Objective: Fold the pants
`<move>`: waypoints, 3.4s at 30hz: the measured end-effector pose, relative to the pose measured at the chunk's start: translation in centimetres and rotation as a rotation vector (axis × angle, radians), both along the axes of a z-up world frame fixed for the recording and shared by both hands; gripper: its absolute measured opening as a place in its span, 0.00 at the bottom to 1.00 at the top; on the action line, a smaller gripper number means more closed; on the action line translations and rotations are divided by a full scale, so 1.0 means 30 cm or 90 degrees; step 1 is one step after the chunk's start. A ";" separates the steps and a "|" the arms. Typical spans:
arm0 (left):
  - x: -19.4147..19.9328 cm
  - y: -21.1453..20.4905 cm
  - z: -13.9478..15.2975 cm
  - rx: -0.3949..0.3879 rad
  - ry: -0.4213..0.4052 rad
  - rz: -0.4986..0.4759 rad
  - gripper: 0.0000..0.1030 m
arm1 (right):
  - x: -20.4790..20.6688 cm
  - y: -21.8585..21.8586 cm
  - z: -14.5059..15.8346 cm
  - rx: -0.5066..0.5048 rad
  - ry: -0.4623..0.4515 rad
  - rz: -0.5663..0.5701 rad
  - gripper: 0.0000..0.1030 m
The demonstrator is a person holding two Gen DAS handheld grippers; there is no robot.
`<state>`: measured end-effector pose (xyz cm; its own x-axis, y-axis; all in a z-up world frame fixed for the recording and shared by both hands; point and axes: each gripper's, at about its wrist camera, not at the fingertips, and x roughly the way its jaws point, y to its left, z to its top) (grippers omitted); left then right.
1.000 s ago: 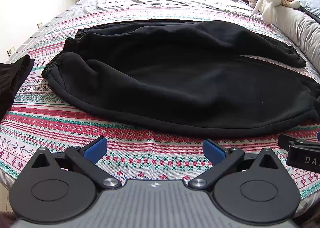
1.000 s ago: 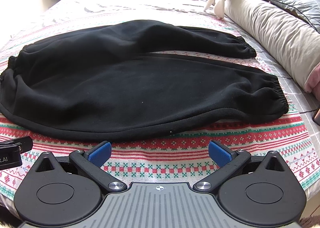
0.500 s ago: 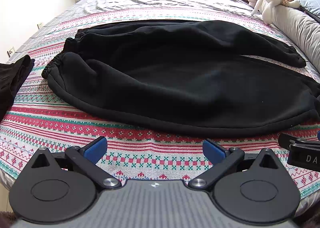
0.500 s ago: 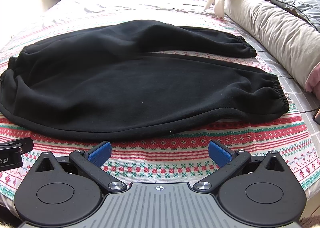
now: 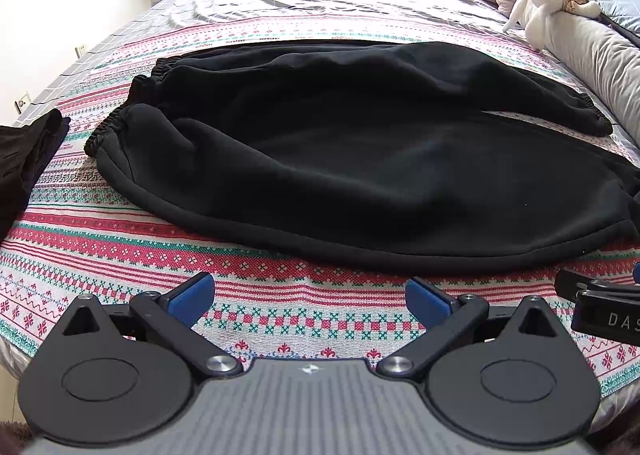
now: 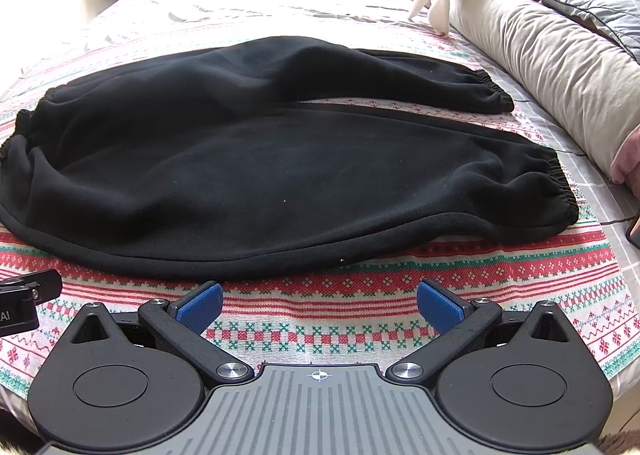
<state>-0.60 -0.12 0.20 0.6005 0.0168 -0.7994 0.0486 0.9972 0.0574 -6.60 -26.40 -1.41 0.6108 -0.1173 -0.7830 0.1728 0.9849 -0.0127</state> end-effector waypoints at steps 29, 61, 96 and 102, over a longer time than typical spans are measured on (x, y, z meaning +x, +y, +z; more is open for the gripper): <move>0.054 0.105 0.086 0.018 -0.061 0.060 1.00 | 0.018 0.035 0.089 0.015 -0.062 0.050 1.00; 0.417 0.725 -0.075 -0.123 0.009 0.260 1.00 | 0.325 0.504 -0.089 -0.032 -0.025 0.461 1.00; 0.396 0.809 -0.063 -0.163 -0.102 0.333 0.30 | 0.139 0.611 -0.095 -0.156 -0.131 0.657 0.01; 0.339 0.839 -0.020 -0.159 -0.104 0.327 0.30 | 0.114 0.583 -0.037 -0.110 -0.131 0.652 0.01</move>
<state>9.57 25.06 -0.41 0.6810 0.1612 -0.7143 -0.4339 0.8746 -0.2163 -3.18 -8.92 -2.52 0.6007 0.4280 -0.6752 -0.7238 0.6498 -0.2320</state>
